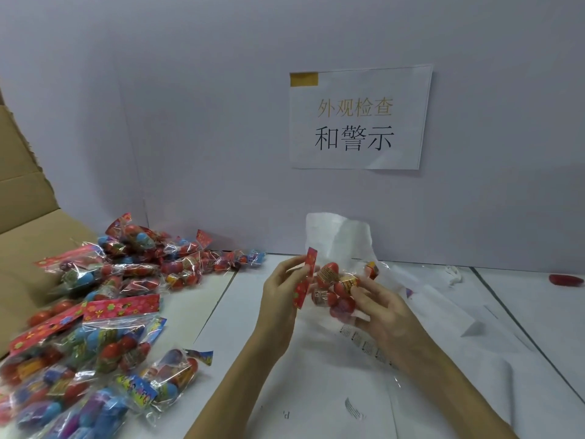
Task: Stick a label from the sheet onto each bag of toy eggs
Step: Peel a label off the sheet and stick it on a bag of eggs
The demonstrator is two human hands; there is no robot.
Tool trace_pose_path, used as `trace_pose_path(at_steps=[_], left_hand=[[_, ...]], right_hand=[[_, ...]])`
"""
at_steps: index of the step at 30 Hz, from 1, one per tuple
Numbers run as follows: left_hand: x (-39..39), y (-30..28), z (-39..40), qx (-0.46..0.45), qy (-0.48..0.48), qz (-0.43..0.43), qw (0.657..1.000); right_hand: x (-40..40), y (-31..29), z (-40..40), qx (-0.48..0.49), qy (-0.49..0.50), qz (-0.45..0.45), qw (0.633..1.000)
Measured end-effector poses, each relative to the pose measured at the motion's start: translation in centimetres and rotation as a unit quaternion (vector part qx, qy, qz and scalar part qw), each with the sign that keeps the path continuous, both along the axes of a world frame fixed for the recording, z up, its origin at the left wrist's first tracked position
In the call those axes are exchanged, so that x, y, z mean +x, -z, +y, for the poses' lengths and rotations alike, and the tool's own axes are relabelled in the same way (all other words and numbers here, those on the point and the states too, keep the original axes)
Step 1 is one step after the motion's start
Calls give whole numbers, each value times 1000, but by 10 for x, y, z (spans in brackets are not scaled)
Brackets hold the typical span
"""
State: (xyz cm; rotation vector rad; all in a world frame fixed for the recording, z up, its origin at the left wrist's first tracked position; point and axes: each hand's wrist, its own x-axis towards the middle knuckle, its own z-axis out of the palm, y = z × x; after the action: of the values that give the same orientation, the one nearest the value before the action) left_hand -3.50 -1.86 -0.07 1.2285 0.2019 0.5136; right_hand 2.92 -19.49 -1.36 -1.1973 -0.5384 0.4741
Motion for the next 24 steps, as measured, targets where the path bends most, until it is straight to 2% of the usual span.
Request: trace_pose_path(at_steps=[3, 5, 8, 13, 16, 17, 19, 20, 21, 22, 23, 24], left_hand=[[0, 5, -4, 64, -13, 56, 996], [0, 5, -5, 64, -36, 74, 995], [0, 5, -4, 33, -40, 77, 996], [3, 6, -9, 58, -83, 61, 993], [5, 12, -9, 182, -118, 59, 975], [5, 14, -8, 245, -138, 56, 958], [3, 18, -7, 370, -219, 28, 903], [4, 19, -5, 399, -242, 10, 884], [4, 20, -5, 389, -231, 3, 892], [3, 17, -6, 330, -181, 20, 926], [2, 13, -7, 236, -92, 66, 965], [1, 10, -6, 137, 19, 122, 983]], right_hand=[[1, -1, -4, -22, 19, -29, 999], [0, -3, -6, -37, 26, -30, 999], [-3, -2, -4, -43, 87, -7, 995], [-2, 1, 2, -24, 143, 29, 989], [-2, 4, 3, -37, 178, -1, 983], [-2, 5, 2, -42, 195, -17, 980], [-2, 3, 0, -21, 222, -33, 974], [-2, 1, -1, -7, 229, -49, 972], [-2, -2, -4, -1, 227, -78, 971], [-3, -5, -6, -5, 213, -121, 969], [-3, -7, -8, -19, 193, -168, 966], [-3, -8, -10, -43, 169, -210, 962]])
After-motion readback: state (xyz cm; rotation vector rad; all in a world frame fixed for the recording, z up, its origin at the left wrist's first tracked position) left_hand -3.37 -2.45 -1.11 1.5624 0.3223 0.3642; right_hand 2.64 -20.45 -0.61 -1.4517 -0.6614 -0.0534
